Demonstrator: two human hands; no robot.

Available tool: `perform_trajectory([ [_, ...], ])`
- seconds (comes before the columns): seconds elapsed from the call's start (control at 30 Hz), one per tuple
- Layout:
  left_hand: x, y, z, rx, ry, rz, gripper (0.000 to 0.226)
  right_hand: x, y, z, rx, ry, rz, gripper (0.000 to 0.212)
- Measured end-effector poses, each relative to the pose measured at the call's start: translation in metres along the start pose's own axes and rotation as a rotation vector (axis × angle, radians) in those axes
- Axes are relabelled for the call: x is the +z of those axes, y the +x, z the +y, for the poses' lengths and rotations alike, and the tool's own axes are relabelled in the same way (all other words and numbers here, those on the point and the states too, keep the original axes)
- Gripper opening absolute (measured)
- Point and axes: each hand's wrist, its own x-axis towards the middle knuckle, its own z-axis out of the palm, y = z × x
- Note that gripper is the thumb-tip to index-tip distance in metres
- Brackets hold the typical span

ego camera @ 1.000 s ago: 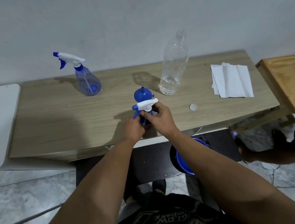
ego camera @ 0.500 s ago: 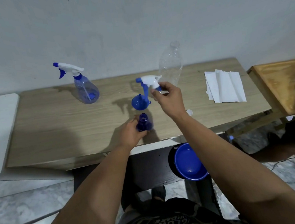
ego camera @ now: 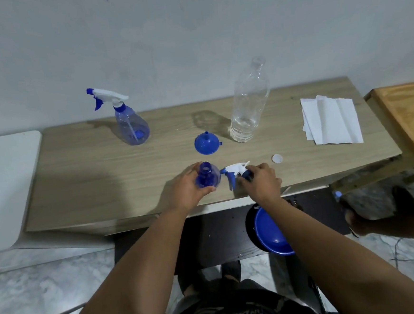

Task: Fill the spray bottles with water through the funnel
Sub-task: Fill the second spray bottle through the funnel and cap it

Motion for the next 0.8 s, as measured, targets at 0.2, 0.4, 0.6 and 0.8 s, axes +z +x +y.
perform_trajectory([
  [0.2, -0.002, 0.003, -0.006, 0.028, 0.030, -0.009, 0.075, -0.005, -0.015, 0.000, -0.095, 0.199, 0.142, 0.042],
  [0.4, -0.005, 0.016, -0.014, 0.060, 0.001, -0.026, 0.077, -0.023, 0.019, -0.058, -0.319, 0.371, 0.155, 0.037],
  [0.6, -0.007, 0.032, -0.023, 0.054, 0.035, -0.045, 0.072, -0.046, 0.090, -0.152, -0.418, -0.191, -0.126, 0.064],
  [0.8, -0.007, 0.043, -0.024, 0.031, 0.030, -0.051, 0.063, -0.025, 0.124, -0.175, -0.445, -0.701, -0.377, 0.077],
])
